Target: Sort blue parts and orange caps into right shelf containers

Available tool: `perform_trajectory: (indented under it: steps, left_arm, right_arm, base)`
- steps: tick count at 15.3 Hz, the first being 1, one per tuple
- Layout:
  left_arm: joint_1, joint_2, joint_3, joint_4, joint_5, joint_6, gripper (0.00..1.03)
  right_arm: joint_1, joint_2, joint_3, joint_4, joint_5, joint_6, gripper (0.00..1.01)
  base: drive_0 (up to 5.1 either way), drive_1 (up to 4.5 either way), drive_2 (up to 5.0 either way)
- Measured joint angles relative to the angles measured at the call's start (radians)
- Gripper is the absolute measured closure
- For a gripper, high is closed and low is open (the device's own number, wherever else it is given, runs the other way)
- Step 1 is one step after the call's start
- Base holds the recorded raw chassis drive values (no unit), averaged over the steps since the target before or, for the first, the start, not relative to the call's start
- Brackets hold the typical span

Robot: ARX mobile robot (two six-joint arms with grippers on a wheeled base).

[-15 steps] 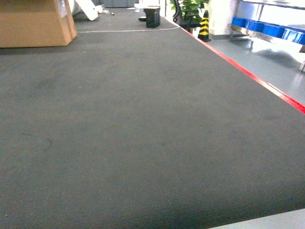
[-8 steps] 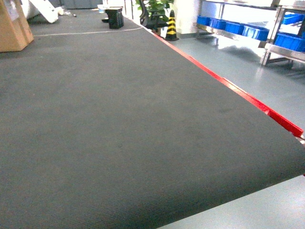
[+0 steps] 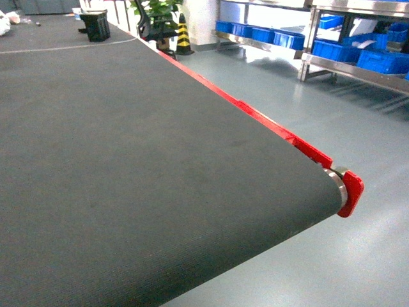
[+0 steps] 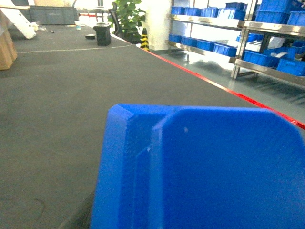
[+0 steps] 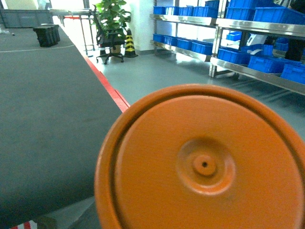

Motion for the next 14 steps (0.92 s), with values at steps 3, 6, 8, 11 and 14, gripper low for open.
perform_trajectory:
  steps: [3,6,8,11,14]
  left_arm:
    - [0.0,0.0,0.0,0.0,0.0,0.0,0.61]
    - [0.0,0.0,0.0,0.0,0.0,0.0,0.61]
    - [0.0,0.0,0.0,0.0,0.0,0.0,0.61]
    - [0.0,0.0,0.0,0.0,0.0,0.0,0.61]
    - [0.0,0.0,0.0,0.0,0.0,0.0,0.61]
  right_arm:
    - [0.0,0.0,0.0,0.0,0.0,0.0,0.57]
    - [0.0,0.0,0.0,0.0,0.0,0.0,0.57]
    - [0.0,0.0,0.0,0.0,0.0,0.0,0.57]
    - [0.0,0.0,0.0,0.0,0.0,0.0,0.57]
    - [0.0,0.0,0.0,0.0,0.0,0.0,0.57]
  base:
    - [-1.6,-1.59,-1.6]
    - [-1.6,-1.58,-1.6]
    - [-1.6,-1.61,-1.6]
    - [-1.5,-1.53,-1.5]
    - [-1.6,-1.64,-1.6]
